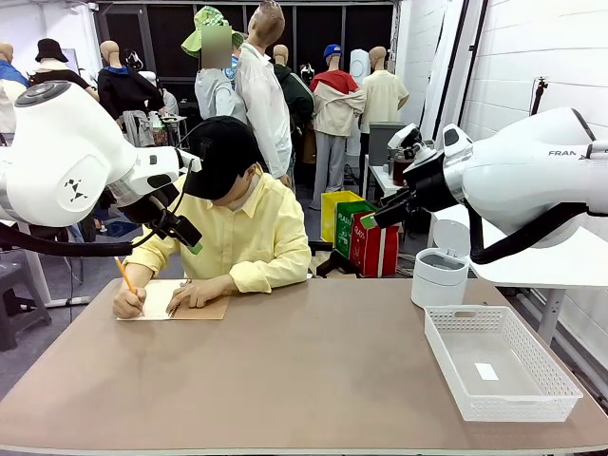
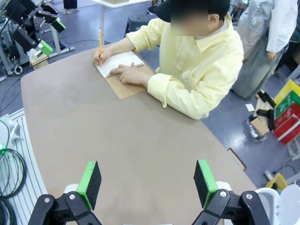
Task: Sort the paper based on its condition.
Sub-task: If a person hands you a paper, place it in the Organizing basket , and if it's crumpled, put it in the Trash can.
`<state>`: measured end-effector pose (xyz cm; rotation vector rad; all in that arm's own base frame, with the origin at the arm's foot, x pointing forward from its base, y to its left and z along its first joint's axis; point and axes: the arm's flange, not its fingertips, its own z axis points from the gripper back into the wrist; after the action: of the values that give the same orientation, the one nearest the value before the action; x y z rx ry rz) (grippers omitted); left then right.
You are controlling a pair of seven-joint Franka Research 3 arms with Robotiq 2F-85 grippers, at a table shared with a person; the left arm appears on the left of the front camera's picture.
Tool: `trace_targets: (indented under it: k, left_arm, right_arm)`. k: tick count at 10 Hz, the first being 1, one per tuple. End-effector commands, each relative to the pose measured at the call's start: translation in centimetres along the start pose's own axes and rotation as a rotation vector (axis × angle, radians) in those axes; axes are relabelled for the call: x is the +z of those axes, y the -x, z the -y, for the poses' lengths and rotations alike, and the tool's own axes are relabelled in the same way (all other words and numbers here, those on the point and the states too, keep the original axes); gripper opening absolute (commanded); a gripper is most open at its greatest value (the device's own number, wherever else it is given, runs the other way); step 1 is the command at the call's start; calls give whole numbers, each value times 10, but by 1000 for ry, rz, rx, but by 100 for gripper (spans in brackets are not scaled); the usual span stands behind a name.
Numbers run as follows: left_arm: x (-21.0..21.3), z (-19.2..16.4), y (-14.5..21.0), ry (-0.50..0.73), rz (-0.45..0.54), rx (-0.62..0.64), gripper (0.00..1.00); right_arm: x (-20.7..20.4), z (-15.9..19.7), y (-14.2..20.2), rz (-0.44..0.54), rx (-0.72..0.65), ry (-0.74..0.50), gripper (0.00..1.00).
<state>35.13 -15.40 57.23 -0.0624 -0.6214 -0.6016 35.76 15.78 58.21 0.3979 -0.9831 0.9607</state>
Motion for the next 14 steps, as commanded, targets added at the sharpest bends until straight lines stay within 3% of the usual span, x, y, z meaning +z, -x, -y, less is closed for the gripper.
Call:
trace_targets:
  k: [1, 14]
  left_arm:
    - [0, -1, 0, -2, 1, -1, 100]
    - [0, -1, 0, -2, 1, -1, 100]
  right_arm:
    - [0, -1, 0, -5, 1, -3, 100]
    - [0, -1, 0, -5, 1, -3, 100]
